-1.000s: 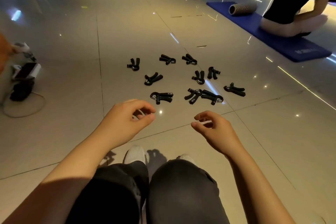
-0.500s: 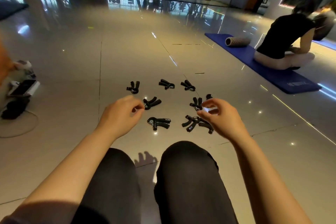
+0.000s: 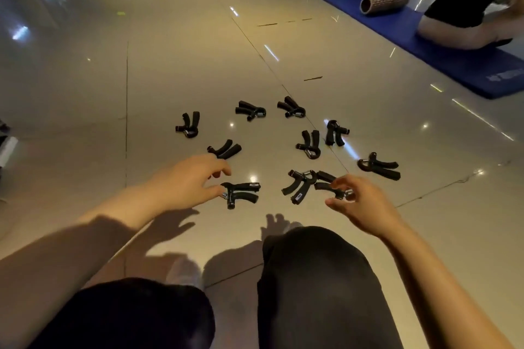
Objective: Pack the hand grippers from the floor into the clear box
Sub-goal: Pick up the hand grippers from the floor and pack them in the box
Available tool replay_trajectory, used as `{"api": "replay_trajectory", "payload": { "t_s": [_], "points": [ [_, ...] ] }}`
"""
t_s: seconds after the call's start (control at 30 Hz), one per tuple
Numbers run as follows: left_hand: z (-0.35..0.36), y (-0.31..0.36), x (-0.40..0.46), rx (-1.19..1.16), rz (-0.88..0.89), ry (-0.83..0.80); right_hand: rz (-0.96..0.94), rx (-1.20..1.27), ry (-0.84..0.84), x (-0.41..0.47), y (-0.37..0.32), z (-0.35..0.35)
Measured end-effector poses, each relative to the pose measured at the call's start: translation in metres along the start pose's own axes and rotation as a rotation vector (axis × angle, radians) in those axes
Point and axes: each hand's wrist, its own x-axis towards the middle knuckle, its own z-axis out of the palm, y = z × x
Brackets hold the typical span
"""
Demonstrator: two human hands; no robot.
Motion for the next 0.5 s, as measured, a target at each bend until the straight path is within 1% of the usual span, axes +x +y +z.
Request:
{"api": "replay_trajectory", "payload": {
  "t_s": [0.1,0.13,0.2,0.3,0.33,0.4,0.47,0.5],
  "points": [
    [0.022,-0.029,0.035,0.044,0.033,-0.094,0.009,-0.092,-0.087,0.048,0.011,0.031],
    [0.034,-0.040,0.043,0.042,0.034,-0.098,0.013,-0.127,-0.127,0.063,0.014,0.045],
    [0.063,-0.064,0.060,0.055,0.065,-0.043,0.027,-0.205,-0.225,0.092,0.023,0.072],
    [0.112,-0.098,0.092,0.011,0.031,-0.104,0.027,-0.312,-0.368,0.141,0.042,0.112],
    [0.132,-0.104,0.102,0.002,0.053,-0.129,0.018,-0.354,-0.399,0.157,0.049,0.125],
    [0.175,-0.113,0.115,-0.031,0.093,-0.161,-0.013,-0.512,-0.413,0.186,0.063,0.145],
    [0.221,-0.126,0.125,-0.224,0.039,-0.086,-0.067,-0.716,-0.412,0.212,0.074,0.162],
    [0.240,-0.133,0.131,-0.249,0.046,-0.018,-0.110,-0.810,-0.420,0.225,0.078,0.168]
  ]
}}
